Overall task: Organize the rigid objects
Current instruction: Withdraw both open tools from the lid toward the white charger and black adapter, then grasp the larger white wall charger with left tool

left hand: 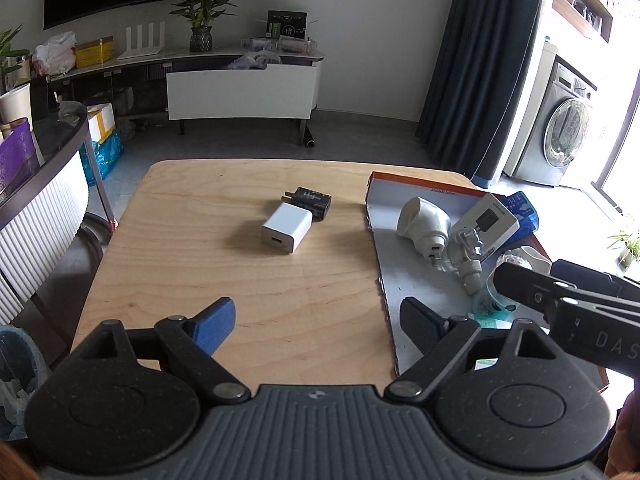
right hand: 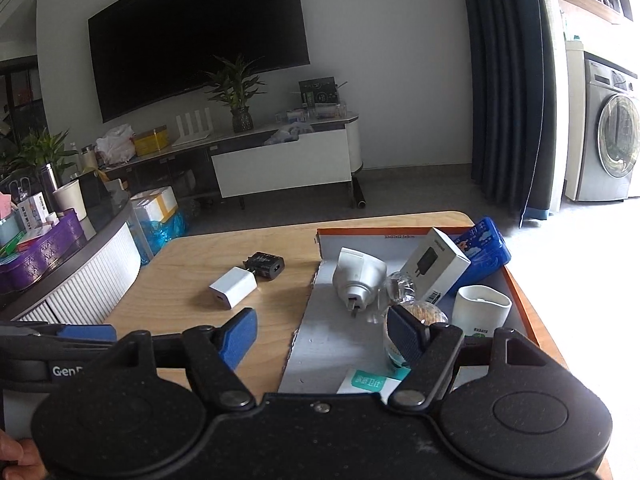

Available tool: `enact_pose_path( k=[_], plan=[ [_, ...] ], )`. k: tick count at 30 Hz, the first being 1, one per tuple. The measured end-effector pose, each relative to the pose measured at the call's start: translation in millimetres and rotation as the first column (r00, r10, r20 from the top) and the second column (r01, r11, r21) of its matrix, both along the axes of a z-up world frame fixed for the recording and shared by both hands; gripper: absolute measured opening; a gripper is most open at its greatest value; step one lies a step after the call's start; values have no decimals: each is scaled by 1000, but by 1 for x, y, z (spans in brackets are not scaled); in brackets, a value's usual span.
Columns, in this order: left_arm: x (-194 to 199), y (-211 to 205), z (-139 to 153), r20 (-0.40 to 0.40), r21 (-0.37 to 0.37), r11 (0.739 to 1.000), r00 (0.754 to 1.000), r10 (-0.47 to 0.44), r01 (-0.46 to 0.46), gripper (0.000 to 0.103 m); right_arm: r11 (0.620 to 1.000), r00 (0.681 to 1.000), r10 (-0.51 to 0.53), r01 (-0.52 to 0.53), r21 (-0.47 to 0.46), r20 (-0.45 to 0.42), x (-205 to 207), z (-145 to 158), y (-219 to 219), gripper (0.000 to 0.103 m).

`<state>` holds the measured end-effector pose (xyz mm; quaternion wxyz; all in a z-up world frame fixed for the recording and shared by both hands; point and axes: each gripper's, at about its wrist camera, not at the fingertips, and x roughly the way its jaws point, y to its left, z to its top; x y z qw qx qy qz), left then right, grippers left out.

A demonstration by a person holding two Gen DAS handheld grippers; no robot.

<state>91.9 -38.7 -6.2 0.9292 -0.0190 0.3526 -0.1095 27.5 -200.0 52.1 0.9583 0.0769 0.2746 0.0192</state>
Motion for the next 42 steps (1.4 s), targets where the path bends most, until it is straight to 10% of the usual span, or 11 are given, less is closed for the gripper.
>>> enact_pose_path(
  k=[42],
  plan=[
    [121, 5, -45, -60, 86, 987, 990, -128, 132, 103, 999, 998, 47, -47, 15, -48, 59, -9, 6, 85]
  ],
)
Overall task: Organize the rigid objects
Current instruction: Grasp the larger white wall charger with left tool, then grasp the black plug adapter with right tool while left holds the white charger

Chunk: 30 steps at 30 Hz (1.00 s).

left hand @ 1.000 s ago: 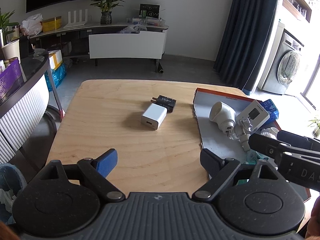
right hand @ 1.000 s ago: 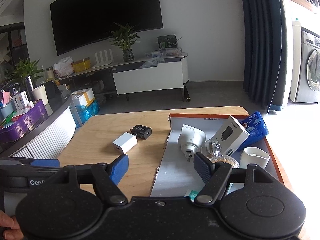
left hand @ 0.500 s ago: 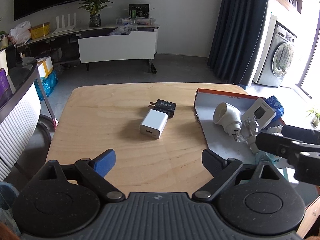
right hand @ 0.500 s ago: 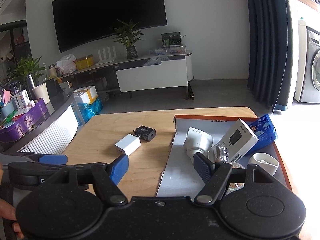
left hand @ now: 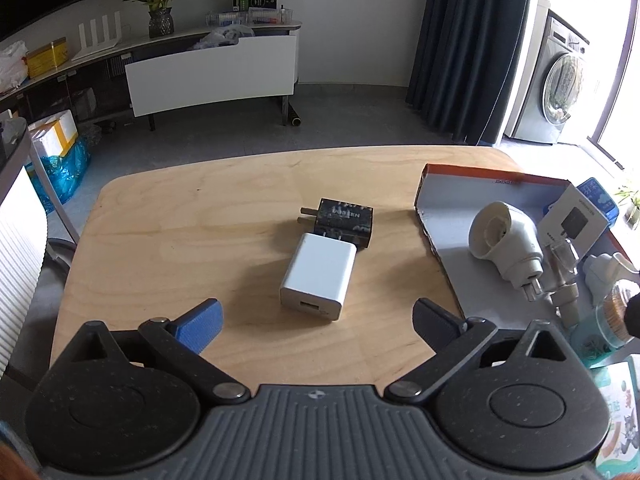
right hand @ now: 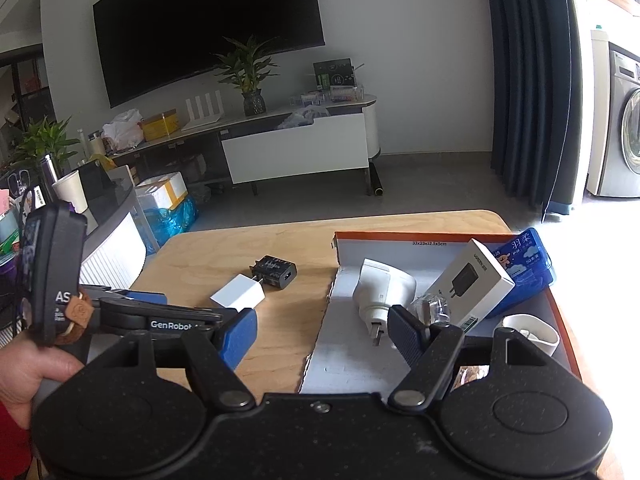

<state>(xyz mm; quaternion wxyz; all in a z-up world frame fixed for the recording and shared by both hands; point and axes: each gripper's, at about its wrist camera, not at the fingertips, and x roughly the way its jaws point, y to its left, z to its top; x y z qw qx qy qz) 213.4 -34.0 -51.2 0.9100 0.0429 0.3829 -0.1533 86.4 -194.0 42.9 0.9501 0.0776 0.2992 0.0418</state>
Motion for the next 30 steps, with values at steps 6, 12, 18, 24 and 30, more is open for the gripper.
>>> enact_pose_path(
  k=[6, 12, 18, 24, 30],
  plan=[
    [18, -5, -8, -13, 40, 999, 1000, -11, 11, 103, 1000, 1000, 1, -1, 1, -1, 9, -3, -1, 85],
    [26, -6, -16, -18, 52, 998, 1000, -21, 22, 81, 1000, 1000, 9, -9, -6, -9, 19, -4, 2, 85],
    [19, 1, -16, 23, 42, 998, 999, -44, 43, 41, 1000, 1000, 20, -20, -17, -18, 32, -5, 8, 85],
    [2, 23, -8, -1, -22, 1000, 1000, 9, -9, 41, 996, 995, 92, -93, -19, -48, 60, -4, 21, 85],
    [-25, 46, 12, 5, -69, 995, 997, 75, -74, 41, 959, 955, 270, -278, -53, -124, 114, -14, 47, 86]
  ],
)
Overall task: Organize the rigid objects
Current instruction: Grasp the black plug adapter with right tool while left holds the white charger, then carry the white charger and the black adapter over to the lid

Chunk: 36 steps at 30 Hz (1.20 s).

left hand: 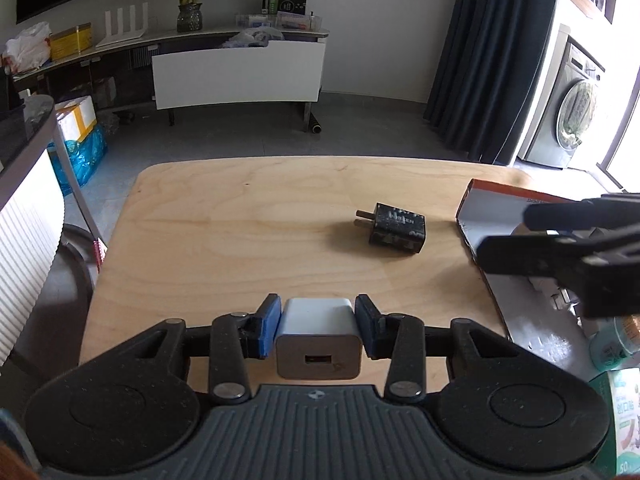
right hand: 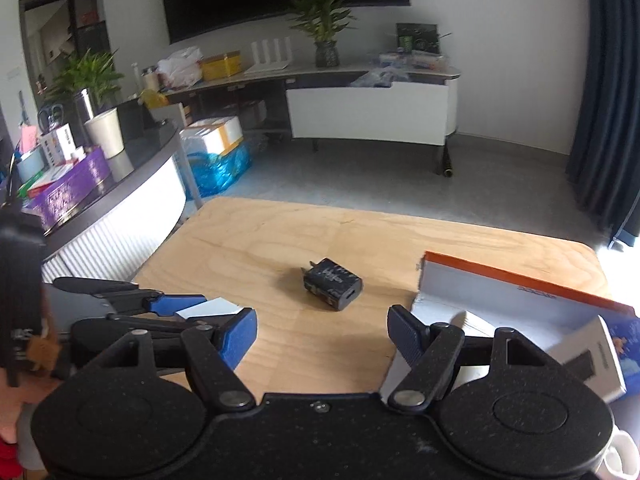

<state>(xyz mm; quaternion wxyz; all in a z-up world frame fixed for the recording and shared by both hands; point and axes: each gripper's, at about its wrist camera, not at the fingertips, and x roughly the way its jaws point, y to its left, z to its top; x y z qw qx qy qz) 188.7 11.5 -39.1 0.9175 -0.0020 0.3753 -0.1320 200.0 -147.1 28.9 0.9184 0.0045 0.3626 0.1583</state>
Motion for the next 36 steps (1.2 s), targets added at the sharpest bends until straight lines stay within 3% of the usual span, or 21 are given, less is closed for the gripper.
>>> enact_pose_path(
  k=[9, 13, 14, 16, 18, 20, 21, 27, 36],
  plan=[
    [-7, 5, 3, 29, -23, 1000, 999, 22, -21, 41, 962, 979, 179, -195, -193, -100, 81, -37, 28, 85],
    [-9, 4, 0, 43, -14, 1000, 999, 14, -13, 41, 949, 966, 218, -244, -202, -142, 99, -53, 34, 83],
    [-9, 4, -1, 42, -16, 1000, 999, 14, -13, 41, 948, 965, 218, -245, -205, -146, 102, -55, 35, 81],
    [-10, 7, -5, 40, -23, 1000, 999, 11, -10, 40, 949, 961, 216, -249, -196, -175, 109, -62, 36, 64],
    [-9, 7, -9, 33, -14, 1000, 999, 12, -12, 38, 954, 961, 216, -246, -171, -174, 112, -63, 35, 59],
    [-12, 8, -10, 42, -23, 1000, 999, 15, -14, 37, 961, 961, 211, -237, -144, -178, 110, -63, 36, 45],
    [-13, 8, -10, 47, -22, 1000, 999, 13, -12, 38, 963, 963, 207, -232, -139, -174, 107, -63, 37, 43],
    [-12, 8, -20, 10, -31, 999, 1000, 13, -13, 45, 973, 981, 128, -153, -174, -147, 89, -58, 45, 43],
    [-10, -4, -24, 69, 23, 1000, 998, 3, -4, 41, 996, 996, 50, -55, -70, -71, 42, -18, 30, 43]
  ],
)
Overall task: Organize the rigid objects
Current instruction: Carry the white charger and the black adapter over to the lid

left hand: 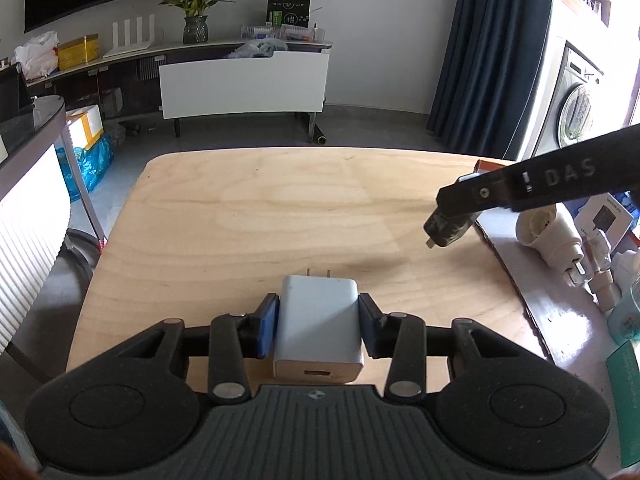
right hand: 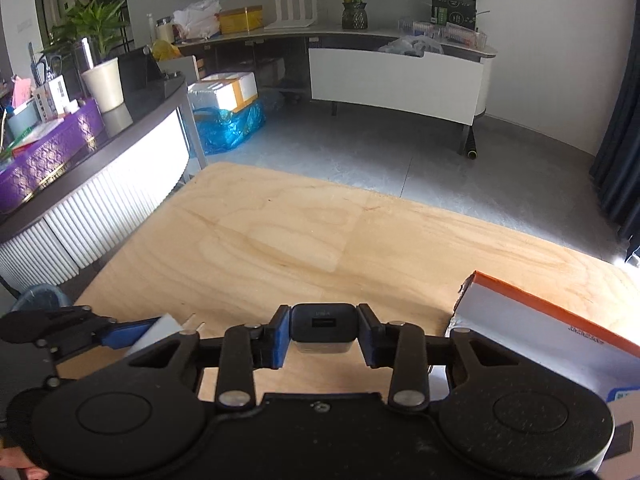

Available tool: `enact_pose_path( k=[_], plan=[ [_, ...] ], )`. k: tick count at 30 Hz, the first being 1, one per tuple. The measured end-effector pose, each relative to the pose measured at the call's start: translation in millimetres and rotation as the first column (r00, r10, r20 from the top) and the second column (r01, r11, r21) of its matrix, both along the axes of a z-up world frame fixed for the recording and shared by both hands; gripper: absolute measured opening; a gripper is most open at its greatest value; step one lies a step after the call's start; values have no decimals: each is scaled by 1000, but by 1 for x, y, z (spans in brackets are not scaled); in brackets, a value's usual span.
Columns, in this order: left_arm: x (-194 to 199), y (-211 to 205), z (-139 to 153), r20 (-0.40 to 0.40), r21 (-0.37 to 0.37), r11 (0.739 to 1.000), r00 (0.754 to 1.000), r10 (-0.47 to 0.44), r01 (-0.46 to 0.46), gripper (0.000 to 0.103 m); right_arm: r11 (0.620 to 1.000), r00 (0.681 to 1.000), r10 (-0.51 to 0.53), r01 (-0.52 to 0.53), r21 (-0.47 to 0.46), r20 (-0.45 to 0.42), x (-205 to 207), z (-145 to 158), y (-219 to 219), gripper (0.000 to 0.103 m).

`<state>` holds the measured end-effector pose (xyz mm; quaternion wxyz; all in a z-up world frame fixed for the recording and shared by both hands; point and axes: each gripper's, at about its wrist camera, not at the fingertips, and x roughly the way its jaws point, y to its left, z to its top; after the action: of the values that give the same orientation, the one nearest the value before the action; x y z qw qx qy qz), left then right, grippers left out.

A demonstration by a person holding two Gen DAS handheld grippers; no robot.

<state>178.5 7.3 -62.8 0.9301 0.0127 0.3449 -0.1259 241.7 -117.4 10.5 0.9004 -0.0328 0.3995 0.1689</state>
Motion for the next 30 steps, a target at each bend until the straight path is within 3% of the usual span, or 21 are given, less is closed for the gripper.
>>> enact_pose_path(
  k=[5, 11, 17, 30],
  plan=[
    [-19, -1, 13, 13, -22, 1000, 1000, 5, -5, 41, 998, 999, -41, 40, 58, 23, -35, 16, -7, 43],
    [-51, -3, 40, 36, -100, 995, 999, 19, -16, 41, 983, 994, -101, 92, 157, 50, -80, 28, -19, 43],
    [-75, -11, 61, 57, -126, 991, 997, 45, -38, 41, 973, 984, -144, 121, 199, 108, -124, 45, -29, 43],
    [-106, -33, 74, 58, -81, 994, 995, 84, -79, 41, 963, 961, -209, 170, 208, 182, -195, 61, -54, 43]
  ],
)
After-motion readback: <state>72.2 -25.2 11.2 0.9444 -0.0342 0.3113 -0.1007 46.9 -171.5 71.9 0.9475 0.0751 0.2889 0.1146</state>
